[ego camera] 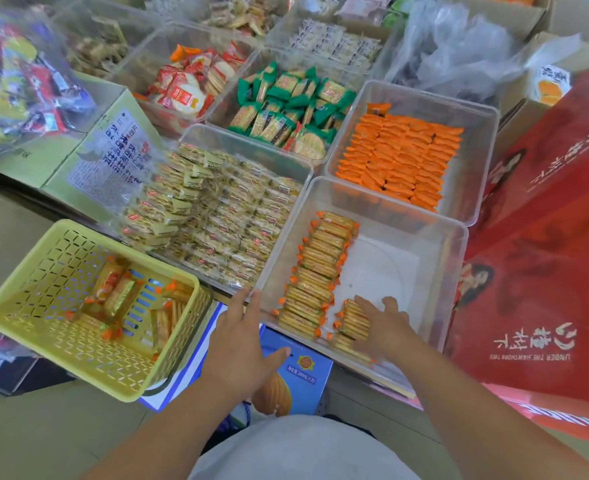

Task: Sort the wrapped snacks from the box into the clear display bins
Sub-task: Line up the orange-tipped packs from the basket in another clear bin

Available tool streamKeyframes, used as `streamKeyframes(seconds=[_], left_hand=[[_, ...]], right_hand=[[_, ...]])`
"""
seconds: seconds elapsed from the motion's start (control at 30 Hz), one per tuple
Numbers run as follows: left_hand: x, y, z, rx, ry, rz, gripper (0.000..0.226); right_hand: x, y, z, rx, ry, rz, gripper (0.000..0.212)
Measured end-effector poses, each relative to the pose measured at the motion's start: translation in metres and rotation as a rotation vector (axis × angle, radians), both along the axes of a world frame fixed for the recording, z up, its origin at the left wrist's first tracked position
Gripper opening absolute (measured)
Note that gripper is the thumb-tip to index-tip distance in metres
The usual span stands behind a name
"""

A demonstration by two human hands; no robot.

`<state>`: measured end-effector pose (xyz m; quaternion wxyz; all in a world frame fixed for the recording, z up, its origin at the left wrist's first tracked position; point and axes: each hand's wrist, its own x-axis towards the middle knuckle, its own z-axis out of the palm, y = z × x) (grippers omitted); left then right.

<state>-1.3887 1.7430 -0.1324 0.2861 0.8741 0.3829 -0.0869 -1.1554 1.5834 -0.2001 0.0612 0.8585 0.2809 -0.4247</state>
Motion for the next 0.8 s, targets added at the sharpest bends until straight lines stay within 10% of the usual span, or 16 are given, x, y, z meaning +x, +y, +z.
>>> streamKeyframes(seconds=[0.8], left_hand=[[0.016,0.011,-0.009,0.001,-0.088,0.044,0.113]], right_hand=[[-0.029,0.046,-0.003,0.1,0.082,-0.141,0.103]])
